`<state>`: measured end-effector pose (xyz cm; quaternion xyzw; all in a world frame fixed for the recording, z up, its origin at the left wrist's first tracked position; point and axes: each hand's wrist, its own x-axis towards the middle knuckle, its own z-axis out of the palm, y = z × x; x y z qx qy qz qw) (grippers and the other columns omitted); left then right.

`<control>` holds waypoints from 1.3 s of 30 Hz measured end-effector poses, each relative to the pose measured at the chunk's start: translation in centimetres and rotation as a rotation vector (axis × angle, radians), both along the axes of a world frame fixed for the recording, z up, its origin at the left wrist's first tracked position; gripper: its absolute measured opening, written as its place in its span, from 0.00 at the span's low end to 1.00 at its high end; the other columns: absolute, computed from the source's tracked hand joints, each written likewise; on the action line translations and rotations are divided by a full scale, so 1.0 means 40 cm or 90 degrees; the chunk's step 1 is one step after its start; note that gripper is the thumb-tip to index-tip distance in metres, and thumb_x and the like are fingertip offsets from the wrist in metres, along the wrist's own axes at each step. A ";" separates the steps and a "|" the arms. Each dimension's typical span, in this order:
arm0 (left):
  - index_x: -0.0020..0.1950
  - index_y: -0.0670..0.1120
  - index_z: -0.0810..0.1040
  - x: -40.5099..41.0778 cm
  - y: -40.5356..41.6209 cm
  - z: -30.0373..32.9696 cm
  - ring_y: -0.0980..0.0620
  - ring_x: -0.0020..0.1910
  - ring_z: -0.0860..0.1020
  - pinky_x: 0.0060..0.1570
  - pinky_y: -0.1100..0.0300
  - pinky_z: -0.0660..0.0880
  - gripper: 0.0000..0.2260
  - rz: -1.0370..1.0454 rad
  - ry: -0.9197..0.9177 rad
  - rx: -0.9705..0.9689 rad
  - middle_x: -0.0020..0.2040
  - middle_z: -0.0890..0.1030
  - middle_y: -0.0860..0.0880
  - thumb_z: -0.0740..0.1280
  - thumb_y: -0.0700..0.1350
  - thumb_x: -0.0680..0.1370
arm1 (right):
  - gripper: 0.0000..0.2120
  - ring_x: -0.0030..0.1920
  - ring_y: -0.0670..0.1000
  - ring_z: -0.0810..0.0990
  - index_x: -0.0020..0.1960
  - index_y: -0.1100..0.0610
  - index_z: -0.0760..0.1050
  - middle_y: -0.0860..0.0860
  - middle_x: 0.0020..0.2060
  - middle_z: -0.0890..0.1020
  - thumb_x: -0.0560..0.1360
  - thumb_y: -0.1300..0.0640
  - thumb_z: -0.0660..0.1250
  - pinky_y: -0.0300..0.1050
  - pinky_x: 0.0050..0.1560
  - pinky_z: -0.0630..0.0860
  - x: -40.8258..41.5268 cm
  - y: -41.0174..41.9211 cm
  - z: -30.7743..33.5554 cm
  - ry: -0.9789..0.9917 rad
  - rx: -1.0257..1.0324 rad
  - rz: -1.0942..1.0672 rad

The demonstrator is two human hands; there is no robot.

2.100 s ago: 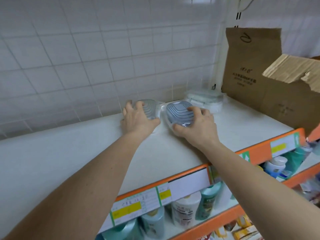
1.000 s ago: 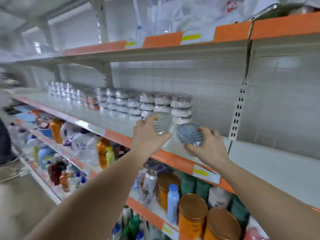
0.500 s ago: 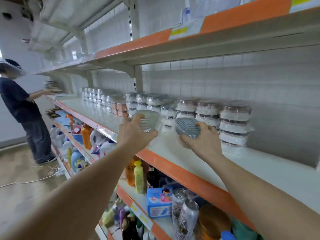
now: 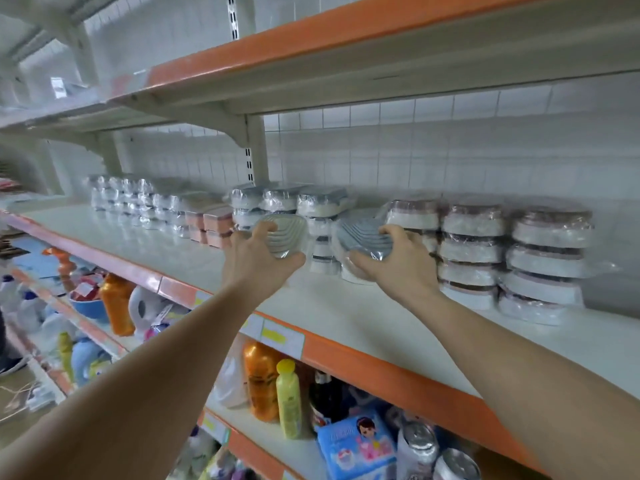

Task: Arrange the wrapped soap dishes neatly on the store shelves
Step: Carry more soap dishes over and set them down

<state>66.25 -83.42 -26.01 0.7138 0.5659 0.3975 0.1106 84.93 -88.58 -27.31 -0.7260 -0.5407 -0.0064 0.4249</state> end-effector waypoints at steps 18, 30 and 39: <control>0.68 0.56 0.68 -0.171 0.383 0.060 0.42 0.65 0.67 0.63 0.50 0.68 0.28 -0.188 -0.031 0.014 0.66 0.66 0.44 0.71 0.55 0.69 | 0.29 0.59 0.58 0.73 0.67 0.52 0.66 0.56 0.60 0.72 0.72 0.39 0.65 0.47 0.54 0.67 -0.135 0.286 0.179 -0.046 0.052 -0.218; 0.68 0.56 0.68 -0.140 0.498 0.114 0.44 0.64 0.69 0.63 0.50 0.68 0.29 -0.207 -0.003 0.063 0.65 0.68 0.45 0.71 0.56 0.69 | 0.35 0.61 0.61 0.68 0.66 0.57 0.69 0.61 0.62 0.71 0.74 0.30 0.50 0.52 0.59 0.65 -0.037 0.427 0.155 -0.363 -0.210 -0.436; 0.67 0.56 0.68 -0.145 0.562 0.092 0.44 0.65 0.68 0.63 0.47 0.69 0.28 -0.219 -0.020 0.031 0.67 0.66 0.47 0.71 0.56 0.69 | 0.38 0.65 0.61 0.68 0.67 0.57 0.67 0.61 0.64 0.72 0.75 0.30 0.40 0.59 0.65 0.59 -0.037 0.478 0.139 -0.294 -0.353 -0.455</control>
